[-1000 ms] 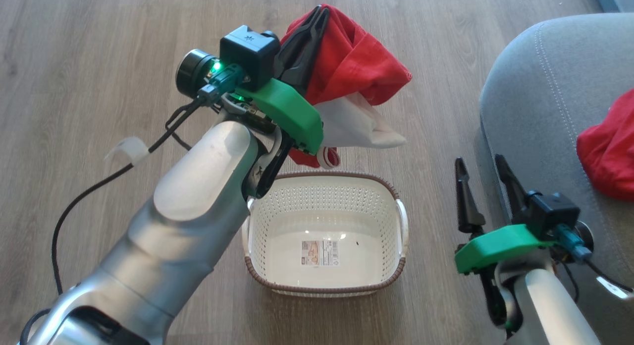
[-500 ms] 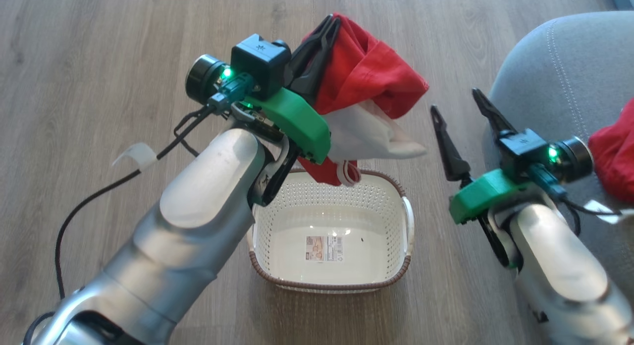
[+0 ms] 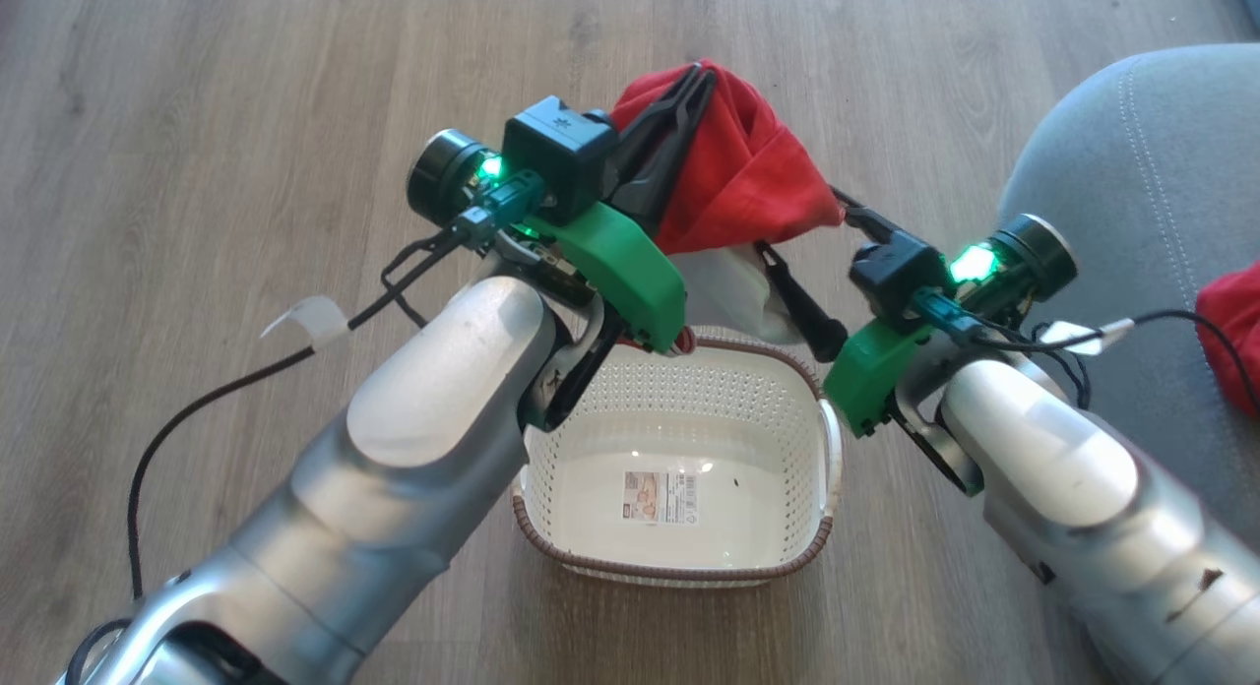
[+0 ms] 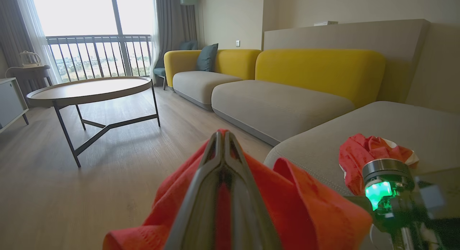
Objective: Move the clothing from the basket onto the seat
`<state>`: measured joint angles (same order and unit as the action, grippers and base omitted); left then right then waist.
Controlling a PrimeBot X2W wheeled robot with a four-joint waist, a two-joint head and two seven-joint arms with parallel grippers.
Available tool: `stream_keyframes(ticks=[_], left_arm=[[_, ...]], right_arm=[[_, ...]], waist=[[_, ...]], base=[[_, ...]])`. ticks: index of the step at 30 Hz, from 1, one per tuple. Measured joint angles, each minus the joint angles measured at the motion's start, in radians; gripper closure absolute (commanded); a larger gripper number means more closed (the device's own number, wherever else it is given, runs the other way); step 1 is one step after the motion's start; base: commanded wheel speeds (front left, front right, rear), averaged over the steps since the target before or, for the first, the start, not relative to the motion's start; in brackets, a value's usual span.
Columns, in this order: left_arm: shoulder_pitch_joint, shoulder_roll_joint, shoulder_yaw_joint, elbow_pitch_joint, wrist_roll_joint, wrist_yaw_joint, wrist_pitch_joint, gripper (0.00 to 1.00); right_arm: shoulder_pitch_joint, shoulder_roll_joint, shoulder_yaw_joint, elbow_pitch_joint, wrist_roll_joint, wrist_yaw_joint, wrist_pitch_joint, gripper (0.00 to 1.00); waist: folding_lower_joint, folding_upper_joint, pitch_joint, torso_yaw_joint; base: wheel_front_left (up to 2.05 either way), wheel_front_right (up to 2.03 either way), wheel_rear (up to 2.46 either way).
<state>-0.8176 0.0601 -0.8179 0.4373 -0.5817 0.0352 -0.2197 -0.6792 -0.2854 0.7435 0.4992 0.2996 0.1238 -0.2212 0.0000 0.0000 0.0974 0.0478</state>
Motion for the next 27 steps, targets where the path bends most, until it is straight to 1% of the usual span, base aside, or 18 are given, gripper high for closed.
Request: stream_keyframes(ticks=[3,7,12,13,14,17,21,23,24,25,27], left_arm=[[0.0,-0.003,-0.013,0.0,-0.004,-0.001,0.0,1.0],[0.0,-0.004,-0.027,0.001,-0.006,-0.005,0.0,1.0],[0.0,-0.008,-0.049,0.001,-0.02,-0.009,0.003,1.0],[0.0,-0.009,-0.052,0.001,-0.02,-0.009,0.003,1.0],[0.0,-0.01,-0.056,0.002,-0.02,-0.009,0.003,1.0],[0.0,-0.01,-0.071,0.004,-0.024,-0.009,0.003,1.0],[0.0,-0.012,-0.076,0.019,-0.03,-0.008,-0.001,1.0],[0.001,-0.012,-0.076,0.03,-0.03,-0.008,-0.003,1.0],[0.001,-0.012,-0.076,0.035,-0.032,-0.008,-0.003,0.54],[0.002,-0.013,-0.076,0.04,-0.04,-0.009,-0.003,0.0],[0.005,-0.013,-0.076,0.053,-0.048,-0.011,-0.012,0.0]], right_arm=[[-0.04,0.001,0.061,0.038,0.009,0.0,0.0,0.0],[-0.09,0.012,0.086,0.108,0.008,0.0,-0.002,0.0],[-0.134,0.074,0.106,0.2,0.025,0.0,-0.01,0.0],[-0.137,0.087,0.109,0.216,0.034,0.0,-0.011,0.65],[-0.137,0.096,0.11,0.229,0.042,0.0,-0.016,1.0],[-0.137,0.113,0.11,0.251,0.066,0.0,-0.02,1.0],[-0.137,0.113,0.106,0.264,0.092,0.0,-0.027,1.0],[-0.135,0.108,0.071,0.245,0.103,0.0,-0.027,1.0],[-0.134,0.103,0.058,0.23,0.106,0.0,-0.027,1.0],[-0.133,0.096,0.045,0.215,0.106,0.0,-0.028,1.0],[-0.126,0.086,0.021,0.188,0.106,0.0,-0.028,1.0]], waist=[[0.0,0.0,-0.002,0.007],[0.0,0.0,-0.003,0.017],[0.0,0.0,-0.002,0.028],[0.0,0.0,-0.002,0.032],[0.0,0.0,-0.002,0.035],[0.0,0.0,0.002,0.043],[0.0001,0.0,0.006,0.043],[0.0001,0.0,0.008,0.034],[0.0001,0.0,0.009,0.03],[0.0001,0.0,0.01,0.026],[0.0001,0.0,0.011,0.016]], base=[[0.0,0.0,0.0],[0.0,0.0,0.0],[0.0,0.0,0.0],[0.0,0.0,0.0],[0.0,0.0,0.0],[0.0,0.0,0.0],[0.0,0.0,0.0],[0.0,0.0,0.0],[0.0,0.0,0.0],[0.0,0.0,0.0],[0.0,0.0,0.0]])
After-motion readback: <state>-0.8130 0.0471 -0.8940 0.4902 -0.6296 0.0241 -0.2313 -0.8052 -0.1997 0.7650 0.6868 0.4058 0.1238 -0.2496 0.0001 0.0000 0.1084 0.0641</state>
